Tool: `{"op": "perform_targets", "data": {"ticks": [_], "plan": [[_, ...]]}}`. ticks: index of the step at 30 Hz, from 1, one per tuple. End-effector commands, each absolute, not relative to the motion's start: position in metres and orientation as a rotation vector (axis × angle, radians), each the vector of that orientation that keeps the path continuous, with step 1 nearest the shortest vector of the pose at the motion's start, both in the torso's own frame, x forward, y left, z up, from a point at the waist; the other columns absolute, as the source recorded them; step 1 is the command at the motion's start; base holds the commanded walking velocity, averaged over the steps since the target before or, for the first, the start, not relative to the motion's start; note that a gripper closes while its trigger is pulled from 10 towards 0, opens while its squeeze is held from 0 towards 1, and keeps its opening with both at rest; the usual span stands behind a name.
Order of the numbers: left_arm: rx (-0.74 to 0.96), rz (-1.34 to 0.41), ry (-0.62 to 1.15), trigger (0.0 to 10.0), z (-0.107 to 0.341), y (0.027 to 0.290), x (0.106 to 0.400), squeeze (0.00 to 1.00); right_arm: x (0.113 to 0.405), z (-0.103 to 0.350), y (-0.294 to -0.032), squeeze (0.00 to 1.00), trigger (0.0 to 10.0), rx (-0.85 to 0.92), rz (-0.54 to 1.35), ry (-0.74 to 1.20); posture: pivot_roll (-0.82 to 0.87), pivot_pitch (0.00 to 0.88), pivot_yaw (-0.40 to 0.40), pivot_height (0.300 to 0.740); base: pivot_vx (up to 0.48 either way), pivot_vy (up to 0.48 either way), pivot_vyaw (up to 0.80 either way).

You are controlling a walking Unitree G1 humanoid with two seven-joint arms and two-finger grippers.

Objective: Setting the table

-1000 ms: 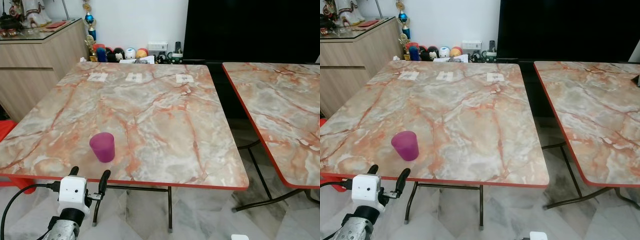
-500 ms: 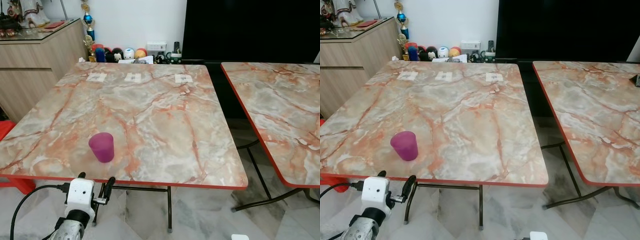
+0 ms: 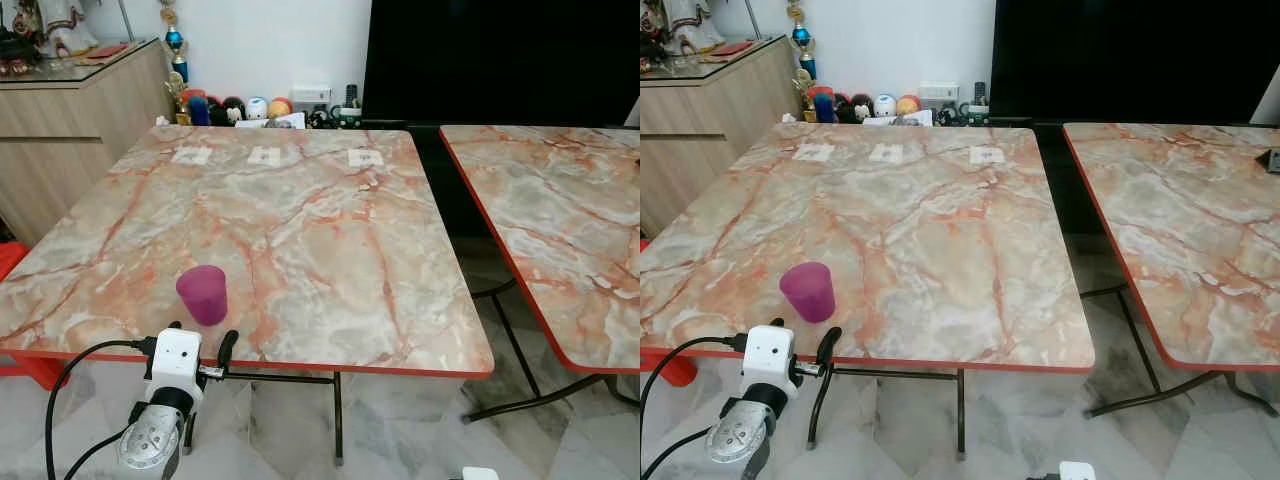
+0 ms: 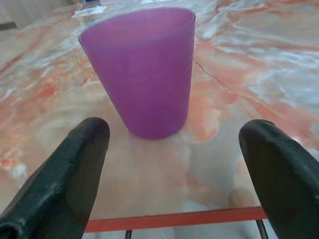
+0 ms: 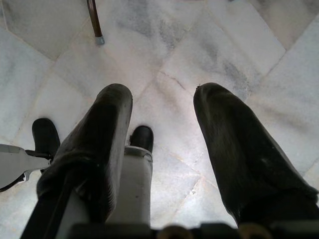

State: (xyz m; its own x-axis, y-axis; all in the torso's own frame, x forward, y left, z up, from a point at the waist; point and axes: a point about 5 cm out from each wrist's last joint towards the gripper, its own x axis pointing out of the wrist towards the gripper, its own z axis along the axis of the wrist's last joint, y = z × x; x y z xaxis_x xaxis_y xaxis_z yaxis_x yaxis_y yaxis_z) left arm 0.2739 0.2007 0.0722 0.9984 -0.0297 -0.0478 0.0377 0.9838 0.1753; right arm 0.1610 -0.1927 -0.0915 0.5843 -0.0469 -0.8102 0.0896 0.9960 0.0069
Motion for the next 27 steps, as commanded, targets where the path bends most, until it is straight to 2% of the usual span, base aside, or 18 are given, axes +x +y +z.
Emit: {"op": "perform_targets", "data": {"ticks": [1,12,27], "plan": [[0.169,-0.044,0.059,10.0,0.069,0.199,0.276,0.00,0.160,-0.092,-0.193,0.00,10.0,0.052,-0.087,0.952,0.09,0.000,-0.023,0.740,0.000,0.000,0.00],[0.155,-0.089,0.083,10.0,0.062,0.187,0.287,0.00,0.159,-0.092,-0.193,0.00,10.0,0.050,-0.085,0.952,0.09,0.000,-0.027,0.740,0.000,0.000,0.00],[0.121,0.012,0.096,10.0,0.062,0.190,0.304,0.00,0.159,-0.093,-0.193,0.00,10.0,0.049,-0.088,0.954,0.08,0.000,-0.023,0.740,0.000,0.000,0.00]]}}
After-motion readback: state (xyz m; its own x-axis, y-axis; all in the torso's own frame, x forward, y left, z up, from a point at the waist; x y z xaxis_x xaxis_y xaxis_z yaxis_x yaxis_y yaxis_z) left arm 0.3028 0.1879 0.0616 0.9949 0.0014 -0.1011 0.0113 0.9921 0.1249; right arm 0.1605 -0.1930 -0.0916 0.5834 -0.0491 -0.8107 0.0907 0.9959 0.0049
